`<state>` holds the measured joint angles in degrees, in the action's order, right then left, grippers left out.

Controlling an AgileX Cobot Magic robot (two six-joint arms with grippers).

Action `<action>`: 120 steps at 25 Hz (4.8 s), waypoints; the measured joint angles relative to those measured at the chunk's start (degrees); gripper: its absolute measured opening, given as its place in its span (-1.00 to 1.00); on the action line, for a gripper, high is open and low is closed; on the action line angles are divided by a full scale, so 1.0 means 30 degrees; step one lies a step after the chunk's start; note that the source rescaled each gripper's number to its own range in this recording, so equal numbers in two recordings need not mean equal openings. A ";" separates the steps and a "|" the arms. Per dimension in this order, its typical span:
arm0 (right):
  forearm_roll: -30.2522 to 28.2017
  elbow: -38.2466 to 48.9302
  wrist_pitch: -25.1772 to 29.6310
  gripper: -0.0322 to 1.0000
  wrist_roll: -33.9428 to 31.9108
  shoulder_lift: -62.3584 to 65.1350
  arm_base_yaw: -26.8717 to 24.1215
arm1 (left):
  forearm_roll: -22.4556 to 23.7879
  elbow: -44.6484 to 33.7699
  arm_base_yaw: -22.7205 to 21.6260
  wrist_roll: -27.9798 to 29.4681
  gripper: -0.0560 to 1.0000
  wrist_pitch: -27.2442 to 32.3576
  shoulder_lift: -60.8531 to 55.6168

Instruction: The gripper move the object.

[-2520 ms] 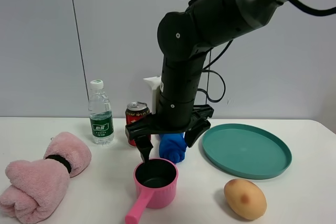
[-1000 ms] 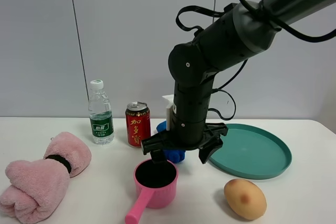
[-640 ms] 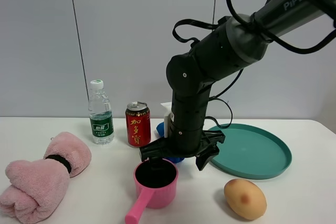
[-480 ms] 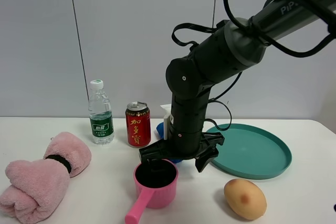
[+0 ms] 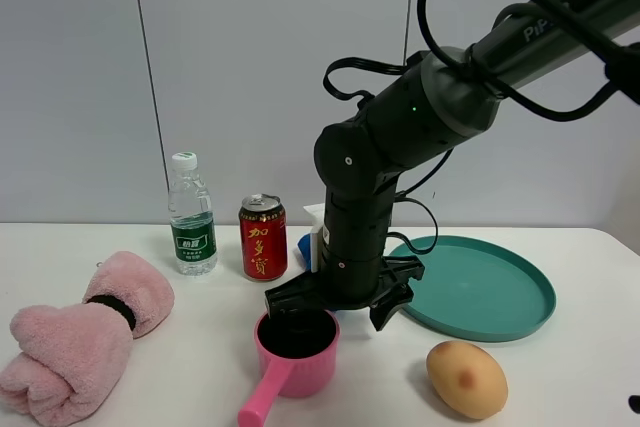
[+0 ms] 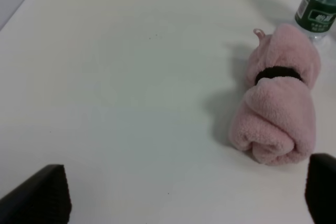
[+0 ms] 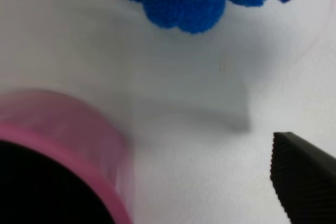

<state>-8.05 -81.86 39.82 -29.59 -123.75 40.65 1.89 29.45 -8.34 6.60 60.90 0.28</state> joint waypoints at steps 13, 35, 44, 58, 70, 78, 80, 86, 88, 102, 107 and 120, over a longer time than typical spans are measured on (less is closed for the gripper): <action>0.0000 0.0000 0.0000 -0.81 0.0000 -0.0021 0.0000 | 0.0000 0.0000 0.0000 0.0000 1.00 0.0000 0.0000; -0.1167 -0.0241 0.3384 -0.94 0.0999 0.5130 0.0000 | 0.0000 0.0000 0.0000 0.0000 1.00 0.0000 0.0000; -0.3165 -0.0278 0.4930 -0.94 -0.0016 0.5917 -0.1284 | 0.0000 0.0000 0.0000 0.0000 1.00 0.0000 0.0000; -0.4014 -0.0278 0.5181 -0.94 0.3226 0.6110 -0.7036 | 0.0000 0.0000 0.0000 0.0000 1.00 0.0000 0.0000; -0.3881 -0.0278 0.2383 -0.94 0.4004 0.3097 -0.8592 | 0.0000 0.0000 0.0000 0.0000 1.00 0.0000 0.0000; -0.2413 -0.0278 0.0384 -0.94 0.2442 0.1261 -0.8592 | 0.0000 0.0000 0.0000 0.0000 1.00 0.0000 0.0000; -0.2233 -0.0278 0.0384 -0.94 0.2448 0.0964 -0.8592 | 0.0000 0.0000 0.0000 0.0000 1.00 0.0000 0.0000; -0.1871 -0.0296 0.0351 -0.94 0.2353 0.0522 -0.8592 | 0.0000 0.0000 0.0000 0.0000 1.00 0.0000 0.0000; -0.1955 -0.0311 0.0387 -0.92 0.2353 0.0524 -0.8592 | 0.0000 0.0000 0.0000 0.0000 1.00 0.0000 0.0000; -0.3214 -0.0311 0.0520 0.89 -0.0569 0.0453 -0.8592 | 0.0000 0.0000 0.0000 0.0000 1.00 0.0000 0.0000; -0.3195 -0.0661 0.0862 0.93 -0.0703 0.0453 -0.8592 | 0.0000 0.0000 0.0000 0.0000 1.00 0.0000 0.0000; -0.2941 -0.4486 0.5323 0.93 0.2606 0.4202 -0.8592 | 0.0000 0.0000 0.0000 0.0000 1.00 0.0000 0.0000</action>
<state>-16.87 -95.32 55.79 -21.78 -111.14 14.87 1.89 29.45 -8.34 6.60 60.90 0.28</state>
